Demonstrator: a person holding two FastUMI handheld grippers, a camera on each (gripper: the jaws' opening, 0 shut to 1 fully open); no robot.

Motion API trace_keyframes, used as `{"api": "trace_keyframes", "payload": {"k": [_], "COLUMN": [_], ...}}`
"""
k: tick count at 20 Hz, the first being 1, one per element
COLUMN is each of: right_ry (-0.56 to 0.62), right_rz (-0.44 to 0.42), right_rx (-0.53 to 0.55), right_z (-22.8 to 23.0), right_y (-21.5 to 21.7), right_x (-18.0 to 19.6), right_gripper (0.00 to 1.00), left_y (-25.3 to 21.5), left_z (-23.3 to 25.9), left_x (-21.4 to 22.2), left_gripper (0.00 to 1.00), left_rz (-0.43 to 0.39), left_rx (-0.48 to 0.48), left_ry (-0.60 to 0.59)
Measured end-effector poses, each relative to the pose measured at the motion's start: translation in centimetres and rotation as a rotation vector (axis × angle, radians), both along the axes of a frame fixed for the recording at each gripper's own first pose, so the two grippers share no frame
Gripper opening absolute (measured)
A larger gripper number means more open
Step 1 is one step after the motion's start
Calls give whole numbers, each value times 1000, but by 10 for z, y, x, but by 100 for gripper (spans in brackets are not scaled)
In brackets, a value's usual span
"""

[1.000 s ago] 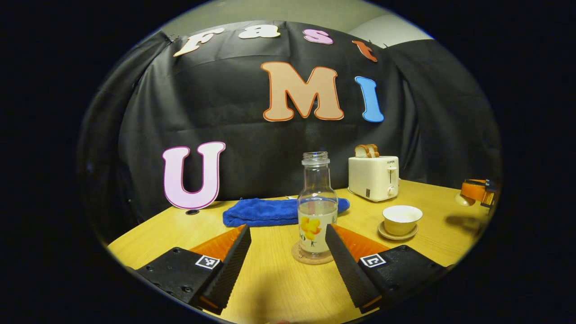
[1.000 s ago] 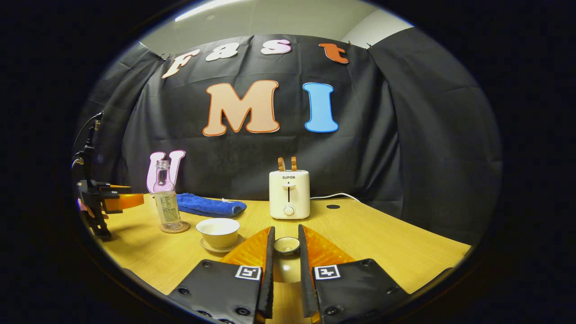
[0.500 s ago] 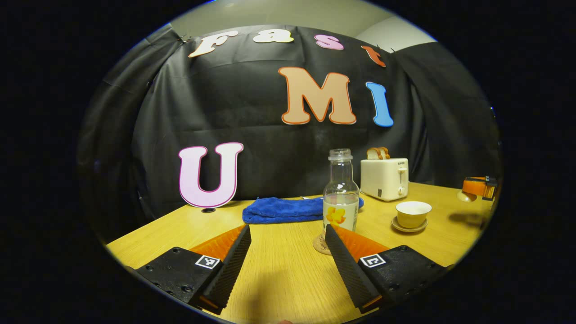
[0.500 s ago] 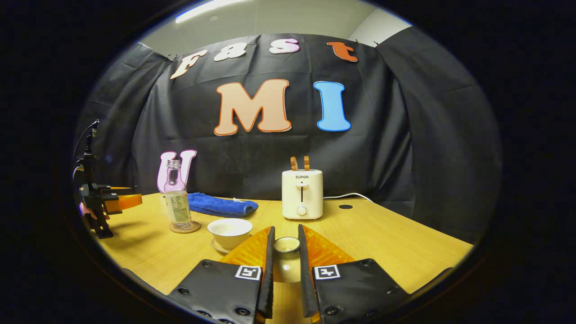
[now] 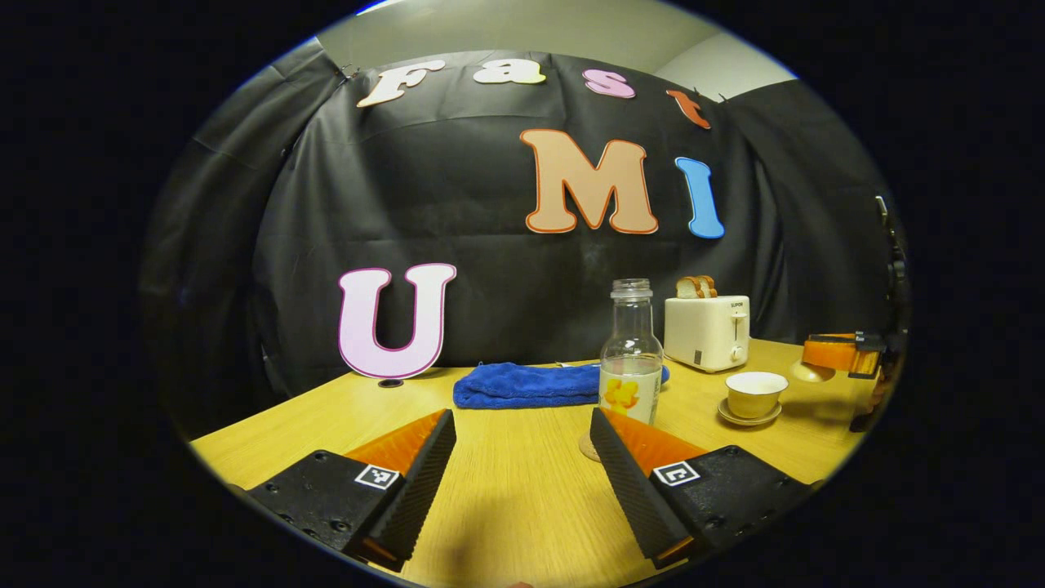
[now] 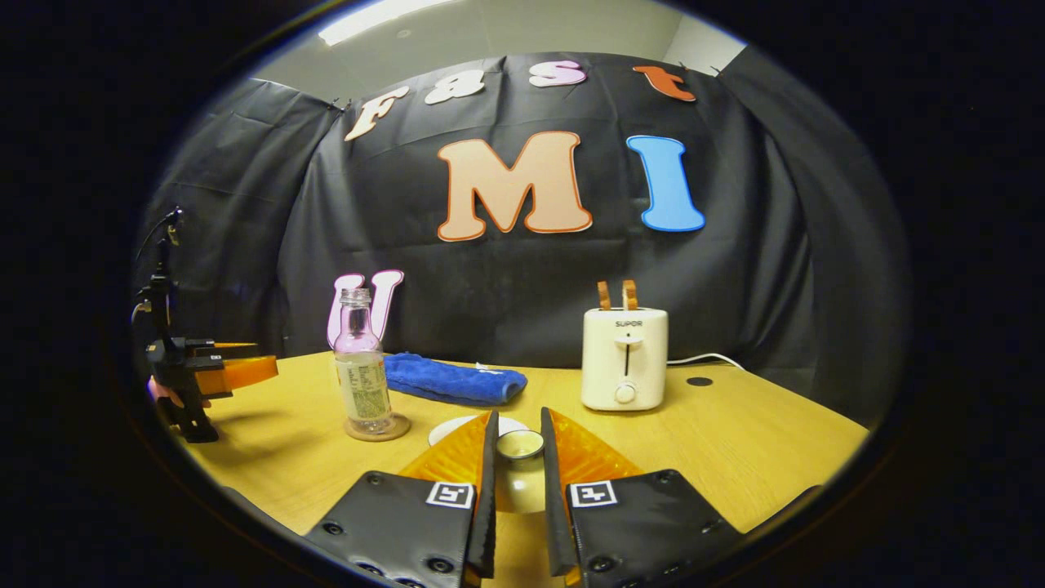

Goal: Open the teacup lid with one hand, grasp the water bottle and pour water into the teacup with the other hand; after pouring, place the water bottle on the coaster and then close the teacup lid.

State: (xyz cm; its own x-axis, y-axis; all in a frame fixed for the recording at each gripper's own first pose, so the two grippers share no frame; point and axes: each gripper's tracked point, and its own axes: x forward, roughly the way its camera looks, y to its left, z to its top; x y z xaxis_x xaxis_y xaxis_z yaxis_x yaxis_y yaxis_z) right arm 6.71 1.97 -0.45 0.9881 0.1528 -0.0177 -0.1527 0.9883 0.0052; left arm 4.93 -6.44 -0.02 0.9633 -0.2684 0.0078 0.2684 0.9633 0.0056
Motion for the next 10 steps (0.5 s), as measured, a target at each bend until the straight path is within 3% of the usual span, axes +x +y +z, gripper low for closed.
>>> {"api": "trace_keyframes", "payload": {"k": [3,10], "right_ry": [4,38], "right_rz": [42,81], "right_rx": [1,-2], "right_z": [-1,-7], "right_y": [17,34], "right_x": [15,39], "right_gripper": [28,28], "left_y": [11,13], "left_z": [0,-1], "left_x": [-1,-6], "left_gripper": [96,96], "left_rz": [42,48], "left_rx": [-9,-10], "left_ry": [4,3]}}
